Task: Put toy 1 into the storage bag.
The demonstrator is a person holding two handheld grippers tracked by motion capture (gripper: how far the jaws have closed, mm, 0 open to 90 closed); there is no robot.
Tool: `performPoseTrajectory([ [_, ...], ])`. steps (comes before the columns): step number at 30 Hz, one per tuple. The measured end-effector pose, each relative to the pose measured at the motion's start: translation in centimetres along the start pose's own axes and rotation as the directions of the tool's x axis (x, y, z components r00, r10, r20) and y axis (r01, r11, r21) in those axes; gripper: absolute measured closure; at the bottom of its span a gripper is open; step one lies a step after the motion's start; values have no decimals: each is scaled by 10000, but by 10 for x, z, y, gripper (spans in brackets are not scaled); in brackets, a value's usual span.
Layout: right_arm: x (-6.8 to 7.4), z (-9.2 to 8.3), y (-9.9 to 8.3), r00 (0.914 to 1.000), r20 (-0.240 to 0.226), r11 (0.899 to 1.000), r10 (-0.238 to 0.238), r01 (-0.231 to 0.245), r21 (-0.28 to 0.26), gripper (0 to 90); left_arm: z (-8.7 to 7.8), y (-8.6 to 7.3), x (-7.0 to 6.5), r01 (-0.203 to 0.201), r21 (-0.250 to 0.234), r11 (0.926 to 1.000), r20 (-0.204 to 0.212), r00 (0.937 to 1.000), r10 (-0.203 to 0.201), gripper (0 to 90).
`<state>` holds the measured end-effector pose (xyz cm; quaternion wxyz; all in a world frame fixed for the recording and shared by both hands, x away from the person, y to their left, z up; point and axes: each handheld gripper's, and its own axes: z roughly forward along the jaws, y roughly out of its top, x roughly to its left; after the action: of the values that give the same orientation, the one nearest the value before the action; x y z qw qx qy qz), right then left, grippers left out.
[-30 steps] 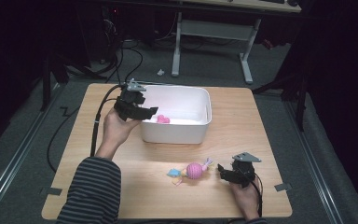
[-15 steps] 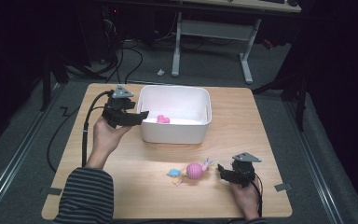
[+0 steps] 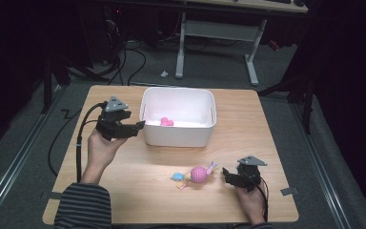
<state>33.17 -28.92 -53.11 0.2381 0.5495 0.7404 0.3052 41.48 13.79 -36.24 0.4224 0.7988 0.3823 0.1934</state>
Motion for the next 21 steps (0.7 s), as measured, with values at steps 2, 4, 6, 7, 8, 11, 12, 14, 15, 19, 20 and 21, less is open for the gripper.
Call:
performPoseTrajectory([
  [2, 0, 0, 0, 10000, -3, 10000, 4, -4, -1, 226, -2, -4, 1, 64, -64, 10000, 5, 10000, -64, 372],
  [4, 0, 0, 0, 10000, 0, 10000, 3, -3, -2, 226, -4, -8, 2, 146, -123, 9998, 13, 9999, -146, 372],
  [6, 0, 0, 0, 10000, 1, 10000, 2, -2, -2, 226, -5, -12, 2, 225, -180, 9996, 14, 9997, -224, 372],
  [7, 0, 0, 0, 10000, -1, 10000, 4, -4, 0, 226, -6, -13, 2, 261, -211, 9994, 22, 9997, -260, 372],
  [8, 0, 0, 0, 10000, 1, 10000, 6, -6, -4, 226, -6, -15, 3, 317, -231, 9992, 40, 9995, -317, 372],
  [11, 0, 0, 0, 10000, -4, 10000, 7, -7, 0, 226, -6, -20, 4, 421, -206, 9989, 52, 9991, -420, 372],
  [12, 0, 0, 0, 10000, -3, 10000, 6, -6, 0, 226, -6, -22, 4, 447, -193, 9988, 39, 9990, -446, 372],
  [14, 0, 0, 0, 10000, 1, 10000, 2, -2, 1, 226, -5, -26, 4, 512, -180, 9985, 46, 9987, -512, 372],
  [15, 0, 0, 0, 10000, -1, 10000, 4, -4, 0, 226, -5, -28, 4, 537, -177, 9984, 47, 9986, -536, 372],
  [19, 0, 0, 0, 10000, 5, 10000, 0, 0, -5, 226, -3, -36, 5, 706, -122, 9974, 82, 9975, -705, 373],
  [20, 0, 0, 0, 10000, 2, 10000, 3, -3, -3, 226, -2, -38, 5, 748, -83, 9972, 98, 9972, -747, 372],
  [21, 0, 0, 0, 10000, 3, 10000, 1, -1, -5, 226, -1, -39, 5, 760, -56, 9971, 96, 9971, -759, 372],
])
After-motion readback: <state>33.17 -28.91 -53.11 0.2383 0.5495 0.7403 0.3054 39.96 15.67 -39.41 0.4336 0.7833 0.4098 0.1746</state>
